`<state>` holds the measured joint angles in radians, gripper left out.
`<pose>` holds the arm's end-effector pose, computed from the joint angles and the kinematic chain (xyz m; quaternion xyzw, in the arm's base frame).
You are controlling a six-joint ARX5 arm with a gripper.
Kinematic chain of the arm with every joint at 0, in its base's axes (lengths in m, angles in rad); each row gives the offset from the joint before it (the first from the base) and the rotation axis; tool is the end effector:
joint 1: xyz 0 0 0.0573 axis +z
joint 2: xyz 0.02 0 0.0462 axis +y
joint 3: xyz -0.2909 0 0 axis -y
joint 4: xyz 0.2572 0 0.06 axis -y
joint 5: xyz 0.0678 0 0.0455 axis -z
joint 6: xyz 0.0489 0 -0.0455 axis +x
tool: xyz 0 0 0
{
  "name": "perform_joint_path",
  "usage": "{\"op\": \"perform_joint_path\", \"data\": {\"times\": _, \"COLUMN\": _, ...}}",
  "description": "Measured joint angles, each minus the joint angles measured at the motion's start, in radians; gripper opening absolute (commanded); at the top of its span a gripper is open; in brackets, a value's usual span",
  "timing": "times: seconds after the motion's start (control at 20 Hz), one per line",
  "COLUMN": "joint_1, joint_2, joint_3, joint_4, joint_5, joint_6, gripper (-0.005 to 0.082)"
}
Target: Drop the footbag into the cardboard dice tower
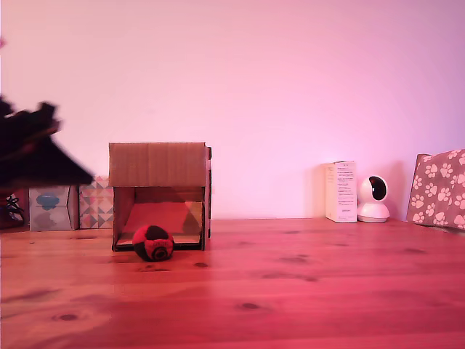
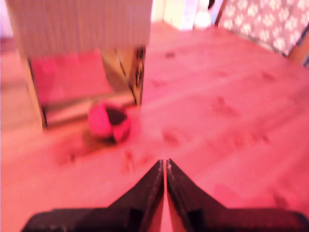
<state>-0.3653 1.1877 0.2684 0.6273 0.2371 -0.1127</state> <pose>0.2064 -0.0912 0.1720 -0.0439 0.1615 -0.2849 0.9438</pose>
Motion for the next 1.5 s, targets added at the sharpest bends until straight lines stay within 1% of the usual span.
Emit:
{"op": "perform_joint_path", "data": {"times": 0.15, "joint_1": 0.0, "joint_2": 0.103, "joint_3": 0.072, "joint_4": 0.044, "joint_5": 0.0, "joint_6": 0.0, "gripper": -0.0024}}
{"op": "perform_joint_path", "data": {"times": 0.5, "joint_1": 0.0, "joint_2": 0.32, "joint_3": 0.204, "joint_4": 0.046, "joint_5": 0.0, "joint_6": 0.0, "gripper": -0.0023}}
{"op": "perform_joint_path", "data": {"times": 0.55, "joint_1": 0.0, "joint_2": 0.338, "joint_3": 0.225, "joint_4": 0.047, "joint_5": 0.0, "joint_6": 0.008, "gripper": 0.0027}}
{"op": "perform_joint_path", "data": {"times": 0.6, "joint_1": 0.0, "joint_2": 0.356, "joint_3": 0.245, "joint_4": 0.047, "joint_5": 0.0, "joint_6": 0.011, "gripper": 0.0213}}
{"op": "perform_joint_path", "data": {"times": 0.65, "joint_1": 0.0, "joint_2": 0.379, "joint_3": 0.264, "joint_4": 0.047, "joint_5": 0.0, "joint_6": 0.015, "gripper": 0.048}}
{"op": "perform_joint_path", "data": {"times": 0.7, "joint_1": 0.0, "joint_2": 0.409, "joint_3": 0.285, "joint_4": 0.048, "joint_5": -0.002, "joint_6": 0.016, "gripper": 0.0725}}
{"op": "perform_joint_path", "data": {"times": 0.75, "joint_1": 0.0, "joint_2": 0.441, "joint_3": 0.304, "joint_4": 0.047, "joint_5": -0.01, "joint_6": 0.018, "gripper": 0.0787}}
{"op": "perform_joint_path", "data": {"times": 0.8, "joint_1": 0.0, "joint_2": 0.474, "joint_3": 0.319, "joint_4": 0.045, "joint_5": -0.018, "joint_6": 0.027, "gripper": 0.0755}}
{"op": "perform_joint_path", "data": {"times": 0.85, "joint_1": 0.0, "joint_2": 0.503, "joint_3": 0.331, "joint_4": 0.04, "joint_5": -0.026, "joint_6": 0.03, "gripper": 0.0755}}
{"op": "perform_joint_path", "data": {"times": 1.0, "joint_1": 0.0, "joint_2": 0.565, "joint_3": 0.366, "joint_4": 0.038, "joint_5": -0.053, "joint_6": 0.072, "gripper": 0.0755}}
{"op": "perform_joint_path", "data": {"times": 1.05, "joint_1": 0.0, "joint_2": 0.575, "joint_3": 0.38, "joint_4": 0.039, "joint_5": -0.056, "joint_6": 0.076, "gripper": 0.0755}}
{"op": "perform_joint_path", "data": {"times": 1.1, "joint_1": 0.0, "joint_2": 0.584, "joint_3": 0.398, "joint_4": 0.039, "joint_5": -0.06, "joint_6": 0.103, "gripper": 0.0755}}
{"op": "perform_joint_path", "data": {"times": 1.15, "joint_1": 0.0, "joint_2": 0.597, "joint_3": 0.42, "joint_4": 0.04, "joint_5": -0.063, "joint_6": 0.105, "gripper": 0.0755}}
{"op": "perform_joint_path", "data": {"times": 1.2, "joint_1": 0.0, "joint_2": 0.617, "joint_3": 0.449, "joint_4": 0.042, "joint_5": -0.064, "joint_6": 0.118, "gripper": 0.0755}}
{"op": "perform_joint_path", "data": {"times": 1.4, "joint_1": 0.0, "joint_2": 0.703, "joint_3": 0.519, "joint_4": 0.045, "joint_5": -0.079, "joint_6": 0.123, "gripper": 0.0755}}
{"op": "perform_joint_path", "data": {"times": 1.5, "joint_1": 0.0, "joint_2": 0.733, "joint_3": 0.525, "joint_4": 0.045, "joint_5": -0.111, "joint_6": 0.13, "gripper": 0.0754}}
